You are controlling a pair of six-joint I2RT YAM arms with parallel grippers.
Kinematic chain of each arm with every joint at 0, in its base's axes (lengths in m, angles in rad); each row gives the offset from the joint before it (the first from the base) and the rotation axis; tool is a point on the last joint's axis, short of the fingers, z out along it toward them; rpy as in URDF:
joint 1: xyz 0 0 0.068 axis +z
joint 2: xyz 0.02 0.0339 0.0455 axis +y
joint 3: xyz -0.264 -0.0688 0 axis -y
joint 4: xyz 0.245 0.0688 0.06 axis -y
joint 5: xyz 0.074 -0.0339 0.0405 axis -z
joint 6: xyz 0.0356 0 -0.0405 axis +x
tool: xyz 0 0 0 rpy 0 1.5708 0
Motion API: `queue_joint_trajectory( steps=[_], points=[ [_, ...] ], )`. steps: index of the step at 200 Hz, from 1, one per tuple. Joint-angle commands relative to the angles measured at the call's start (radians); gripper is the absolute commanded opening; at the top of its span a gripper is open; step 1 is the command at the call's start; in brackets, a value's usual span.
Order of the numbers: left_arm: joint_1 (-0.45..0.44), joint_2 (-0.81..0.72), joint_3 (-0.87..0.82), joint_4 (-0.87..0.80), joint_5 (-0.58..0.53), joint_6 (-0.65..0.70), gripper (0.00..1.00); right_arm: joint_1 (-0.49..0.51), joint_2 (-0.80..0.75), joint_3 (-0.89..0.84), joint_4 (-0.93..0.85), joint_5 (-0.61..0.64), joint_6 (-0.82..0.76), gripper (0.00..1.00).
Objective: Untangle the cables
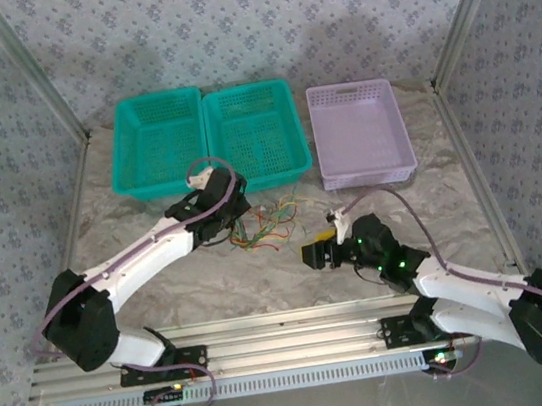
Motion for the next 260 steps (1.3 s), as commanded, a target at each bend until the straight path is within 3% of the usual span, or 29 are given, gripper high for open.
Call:
queue_joint_trajectory(
  steps=[1, 85, 113, 133, 171, 204, 260],
  points=[
    [0.001, -0.047, 0.028, 0.018, 0.036, -0.055, 0.00, 0.056, 0.050, -0.014, 0.171, 0.138, -0.077, 0.76],
    [0.002, -0.116, -0.011, 0.017, 0.079, -0.103, 0.00, 0.153, 0.429, 0.111, 0.466, 0.374, -0.208, 0.75],
    [0.002, -0.132, -0.023, 0.012, 0.085, -0.111, 0.00, 0.168, 0.464, 0.150, 0.513, 0.438, -0.251, 0.59],
    [0.001, -0.141, -0.029, 0.007, 0.087, -0.113, 0.00, 0.178, 0.462, 0.167, 0.498, 0.509, -0.281, 0.34],
    [0.031, -0.178, -0.040, -0.027, 0.074, -0.094, 0.00, 0.182, 0.366, 0.148, 0.377, 0.553, -0.305, 0.00],
    [0.097, -0.220, -0.074, -0.048, 0.093, -0.076, 0.00, 0.177, 0.196, 0.088, 0.229, 0.651, -0.265, 0.00],
    [0.157, -0.257, -0.097, -0.065, 0.122, -0.055, 0.00, 0.098, -0.114, 0.038, 0.018, 0.684, -0.231, 0.00]
  ],
)
